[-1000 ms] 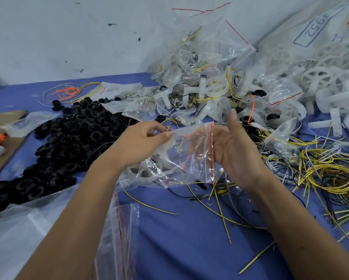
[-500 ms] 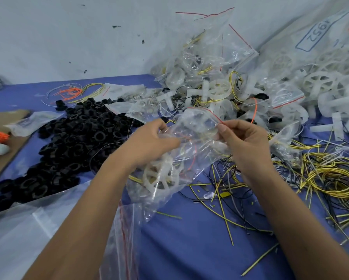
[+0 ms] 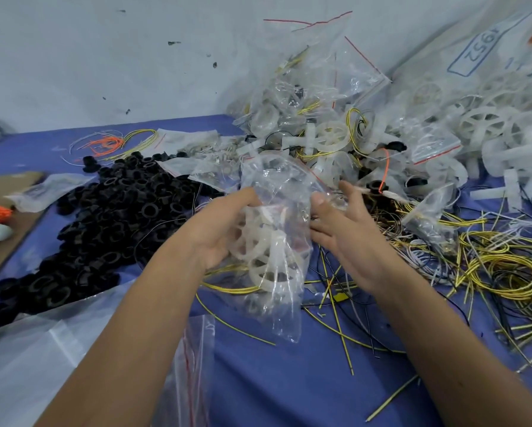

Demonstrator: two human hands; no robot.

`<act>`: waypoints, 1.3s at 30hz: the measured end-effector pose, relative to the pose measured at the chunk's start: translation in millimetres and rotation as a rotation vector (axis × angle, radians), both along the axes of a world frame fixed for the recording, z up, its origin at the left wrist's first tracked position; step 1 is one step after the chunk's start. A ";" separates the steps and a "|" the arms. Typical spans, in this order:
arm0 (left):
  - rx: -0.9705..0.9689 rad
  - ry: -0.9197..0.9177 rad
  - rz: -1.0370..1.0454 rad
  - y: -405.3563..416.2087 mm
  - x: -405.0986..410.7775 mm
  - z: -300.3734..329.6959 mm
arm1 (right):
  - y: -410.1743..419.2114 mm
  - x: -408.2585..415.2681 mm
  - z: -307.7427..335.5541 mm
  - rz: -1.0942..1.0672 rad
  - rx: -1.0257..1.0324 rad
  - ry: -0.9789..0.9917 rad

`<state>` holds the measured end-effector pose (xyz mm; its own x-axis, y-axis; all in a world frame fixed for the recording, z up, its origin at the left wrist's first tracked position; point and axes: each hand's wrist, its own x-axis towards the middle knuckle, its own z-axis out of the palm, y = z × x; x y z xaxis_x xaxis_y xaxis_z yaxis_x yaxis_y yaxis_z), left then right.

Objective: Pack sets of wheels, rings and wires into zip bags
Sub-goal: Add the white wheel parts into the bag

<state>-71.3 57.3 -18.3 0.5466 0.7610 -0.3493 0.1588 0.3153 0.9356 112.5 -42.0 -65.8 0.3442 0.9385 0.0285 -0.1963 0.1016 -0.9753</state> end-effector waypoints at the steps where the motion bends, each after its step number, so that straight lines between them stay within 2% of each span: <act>1: 0.013 0.007 -0.031 -1.0 1.4 -0.8 | 0.2 -2.3 -1.6 0.000 -0.057 -0.021; 3: 0.062 0.026 -0.068 -2.3 2.9 -0.7 | 1.3 -5.5 -4.2 -0.036 -0.120 -0.071; 9: 0.152 0.051 -0.213 -0.4 -1.4 3.9 | -0.4 -6.4 3.1 -0.172 -0.066 0.035; 14: 0.055 0.007 -0.364 5.4 -8.2 -4.4 | -1.3 -3.0 13.7 -0.181 0.031 0.216; 16: 0.004 -0.054 -0.400 7.0 -11.5 -6.7 | -2.3 -0.4 15.0 -0.235 -0.009 0.071; 19: 0.001 -0.100 -0.322 9.8 -10.5 -11.8 | -7.3 1.9 13.3 -0.266 -0.121 -0.239; 24: -0.013 -0.115 -0.148 12.8 -9.0 -13.7 | -11.8 2.6 12.4 -0.254 -0.179 -0.319; 26: 0.017 -0.121 -0.094 15.5 -10.7 -14.6 | -12.0 1.3 12.3 -0.211 -0.241 -0.363; 30: 0.056 -0.129 -0.045 23.1 -17.5 -16.0 | -11.4 -6.5 10.7 0.080 -0.272 -0.145; 34: 0.079 -0.113 -0.001 32.3 -29.0 -16.2 | -11.8 -22.7 4.3 0.367 -0.297 -0.213; 36: 0.097 -0.085 0.002 34.7 -30.4 -16.5 | -11.3 -31.3 2.5 0.408 -0.294 -0.186; 39: 0.120 -0.060 0.010 35.9 -27.4 -16.1 | -9.0 -34.2 3.5 0.339 -0.231 -0.125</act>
